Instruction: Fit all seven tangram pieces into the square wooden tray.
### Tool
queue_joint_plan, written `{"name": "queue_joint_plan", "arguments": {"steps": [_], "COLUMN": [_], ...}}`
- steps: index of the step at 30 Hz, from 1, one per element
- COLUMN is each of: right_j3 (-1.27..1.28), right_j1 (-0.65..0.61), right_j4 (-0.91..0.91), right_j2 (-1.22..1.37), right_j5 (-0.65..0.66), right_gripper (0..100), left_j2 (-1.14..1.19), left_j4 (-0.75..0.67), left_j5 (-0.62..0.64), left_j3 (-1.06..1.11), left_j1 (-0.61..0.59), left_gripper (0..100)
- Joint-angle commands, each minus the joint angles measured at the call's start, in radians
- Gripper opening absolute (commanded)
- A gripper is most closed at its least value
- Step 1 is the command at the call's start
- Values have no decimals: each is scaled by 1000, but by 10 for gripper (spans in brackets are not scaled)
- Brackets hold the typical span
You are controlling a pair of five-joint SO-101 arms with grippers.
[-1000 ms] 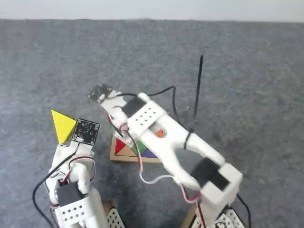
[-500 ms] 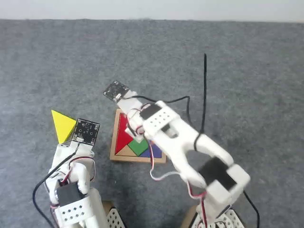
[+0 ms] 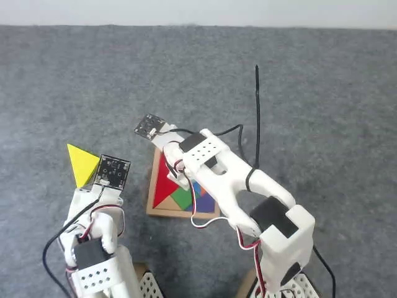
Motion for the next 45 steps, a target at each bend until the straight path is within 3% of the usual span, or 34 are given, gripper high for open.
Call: {"name": "queue_joint_plan", "arguments": {"steps": [1,13,19,24,28,32,35,38,43,45], "right_j3": [-35,89,281,298,298,298,298,299,304,305], "right_j1": [10,41,64,67,65,62,62,67,67,67], "right_j4": [35,-64,-157,-151,-151,-151,-151,-151,-151,-151], "right_j2": [-116,-214,-432,-421,-406,-404,-400,-400,-398,-398], "right_j5": [18,25,40,41,41,40,40,40,40,40], "right_gripper": [46,43,45,46,47,47,47,47,47,47], "left_j2": [-17,-14,-8,18,218,575,836,1049,1283,1346], "left_j4": [-8,-6,-8,-8,-12,-31,-52,-75,-288,-413], "left_j5": [-8,0,80,150,155,186,52,-210,-681,-778], "left_j3": [-8,-39,-90,-145,-274,-478,-611,-705,-780,-794], "left_j1": [-3,-5,-78,-117,-117,-110,-64,-48,-118,-121], "left_gripper": [13,13,55,88,89,91,91,91,91,91]}}
